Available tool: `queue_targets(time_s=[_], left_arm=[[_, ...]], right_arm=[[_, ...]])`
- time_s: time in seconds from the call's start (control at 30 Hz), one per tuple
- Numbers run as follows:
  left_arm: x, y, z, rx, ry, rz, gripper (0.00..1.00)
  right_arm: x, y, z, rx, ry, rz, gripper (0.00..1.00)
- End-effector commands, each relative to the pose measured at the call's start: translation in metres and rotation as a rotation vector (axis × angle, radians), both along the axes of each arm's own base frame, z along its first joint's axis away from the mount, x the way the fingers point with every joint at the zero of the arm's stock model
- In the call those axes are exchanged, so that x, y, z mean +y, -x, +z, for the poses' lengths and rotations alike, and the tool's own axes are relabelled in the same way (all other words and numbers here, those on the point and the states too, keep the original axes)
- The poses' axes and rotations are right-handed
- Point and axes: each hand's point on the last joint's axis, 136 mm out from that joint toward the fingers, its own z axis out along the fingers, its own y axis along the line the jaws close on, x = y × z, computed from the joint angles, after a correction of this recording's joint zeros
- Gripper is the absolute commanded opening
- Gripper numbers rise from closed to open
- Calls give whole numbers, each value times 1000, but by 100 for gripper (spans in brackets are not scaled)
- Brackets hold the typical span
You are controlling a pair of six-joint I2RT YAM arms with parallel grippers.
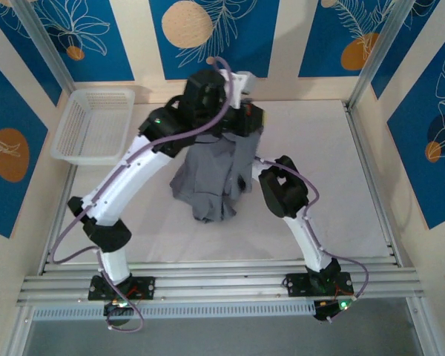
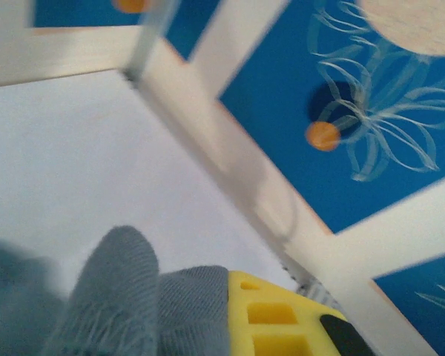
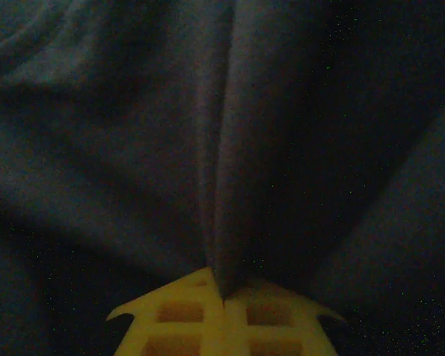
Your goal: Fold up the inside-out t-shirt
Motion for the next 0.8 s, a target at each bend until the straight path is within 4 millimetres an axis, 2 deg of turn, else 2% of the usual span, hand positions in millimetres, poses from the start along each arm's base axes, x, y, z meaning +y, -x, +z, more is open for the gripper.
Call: queue_targets(time_s=[0.0, 0.1, 0.17, 0.2, 0.23, 0.3, 0.37, 0.43, 0.47, 0.53, 0.57, 0.63, 0.7, 0.77], left_arm=[[81, -55, -9, 18, -6, 245, 0], [148, -84, -37, 62, -31, 419, 0], [190, -94, -72, 148, -37, 521, 0], [203, -96, -87, 179, -29, 550, 0], [213, -94, -110, 217, -31, 578, 0], [223, -84, -156, 280, -55, 608, 0], [222, -69, -212, 387, -75, 604, 0], [225, -55, -260, 498, -110, 615, 0], [226, -48, -280, 536, -128, 617, 0], [233, -36, -303, 568, -157, 634, 0], [237, -31, -308, 567, -172, 645, 3], [247, -25, -302, 534, -205, 662, 20], [251, -24, -282, 486, -209, 656, 42], [243, -27, -244, 415, -163, 606, 60]], right_arm=[[23, 34, 72, 42, -304, 53, 0], [10, 54, 103, 45, -409, 38, 0], [-6, 62, 126, 19, -472, -3, 0], [-11, 63, 134, 16, -498, -22, 0], [-19, 62, 147, 9, -544, -57, 0], [-34, 53, 174, -22, -617, -133, 0], [-45, 42, 216, -98, -717, -167, 0], [-46, 37, 253, -168, -801, -146, 0], [-46, 34, 273, -194, -853, -132, 0], [-50, 25, 306, -231, -933, -138, 0], [-54, 19, 321, -247, -970, -151, 0], [-60, 9, 340, -284, -1015, -178, 0], [-61, 4, 346, -316, -1016, -180, 0], [-60, 1, 338, -347, -962, -183, 0]])
